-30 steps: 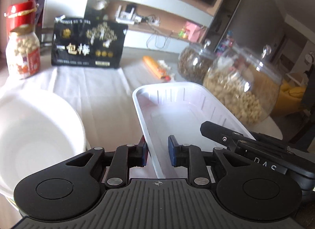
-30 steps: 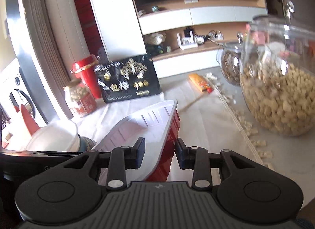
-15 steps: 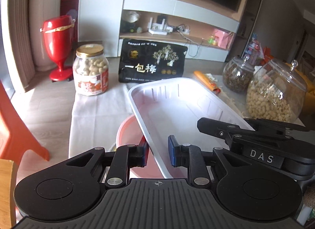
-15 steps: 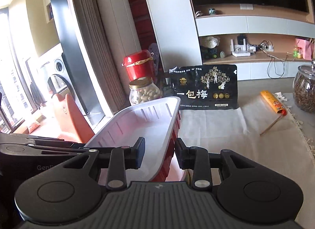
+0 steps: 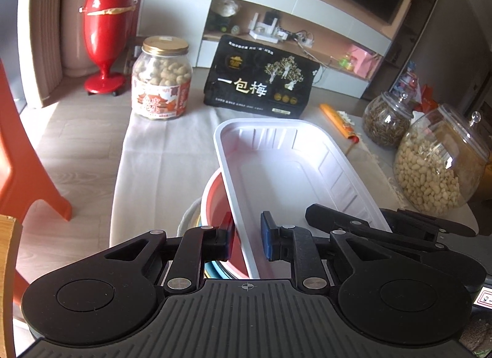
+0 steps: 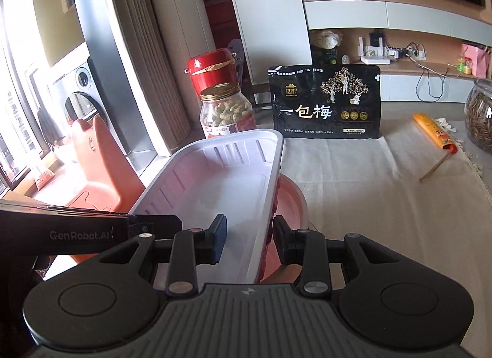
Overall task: Organize plates and bowls
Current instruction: 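Lift the tray with both grippers and carry it over the bowl stack, then lower the tray onto the top of the bowl stack with both grippers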
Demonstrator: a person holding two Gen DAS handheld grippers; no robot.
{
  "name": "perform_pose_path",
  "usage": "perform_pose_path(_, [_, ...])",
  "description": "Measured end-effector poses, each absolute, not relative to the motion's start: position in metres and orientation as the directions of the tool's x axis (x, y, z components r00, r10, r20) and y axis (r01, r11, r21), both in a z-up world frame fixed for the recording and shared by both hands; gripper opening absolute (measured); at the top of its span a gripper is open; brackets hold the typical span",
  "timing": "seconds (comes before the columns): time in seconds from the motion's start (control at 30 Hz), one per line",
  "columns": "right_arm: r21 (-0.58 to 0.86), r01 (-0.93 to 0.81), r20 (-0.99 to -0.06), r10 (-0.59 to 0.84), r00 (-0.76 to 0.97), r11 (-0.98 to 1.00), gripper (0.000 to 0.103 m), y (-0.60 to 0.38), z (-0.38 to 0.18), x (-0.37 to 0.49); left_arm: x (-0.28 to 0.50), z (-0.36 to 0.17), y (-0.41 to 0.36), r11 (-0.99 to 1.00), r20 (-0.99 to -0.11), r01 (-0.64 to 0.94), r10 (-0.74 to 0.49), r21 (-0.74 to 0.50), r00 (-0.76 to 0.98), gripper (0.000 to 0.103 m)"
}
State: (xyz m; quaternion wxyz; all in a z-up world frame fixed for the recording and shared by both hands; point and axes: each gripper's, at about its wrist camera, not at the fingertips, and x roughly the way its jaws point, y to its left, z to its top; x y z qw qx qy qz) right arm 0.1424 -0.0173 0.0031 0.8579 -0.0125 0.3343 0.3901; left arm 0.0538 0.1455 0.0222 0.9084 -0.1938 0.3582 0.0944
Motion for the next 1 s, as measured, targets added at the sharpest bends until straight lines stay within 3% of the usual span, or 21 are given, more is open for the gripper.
perform_pose_path(0.33, [0.271, -0.643, -0.582, 0.654, 0.483, 0.716, 0.033, -0.030, 0.002, 0.151, 0.052, 0.031, 0.151, 0.872, -0.660, -0.308, -0.023, -0.380, 0.751, 0.020])
perform_pose_path(0.7, [0.259, -0.674, -0.574, 0.671, 0.469, 0.692, 0.033, -0.027, 0.006, 0.142, 0.053, 0.027, 0.154, 0.871, -0.683, -0.369, 0.054, -0.325, 0.729, 0.020])
perform_pose_path(1.0, [0.263, -0.672, -0.578, 0.671, 0.465, 0.692, 0.033, -0.029, 0.005, 0.144, 0.047, 0.033, 0.160, 0.855, -0.667, -0.370, 0.038, -0.364, 0.744, 0.020])
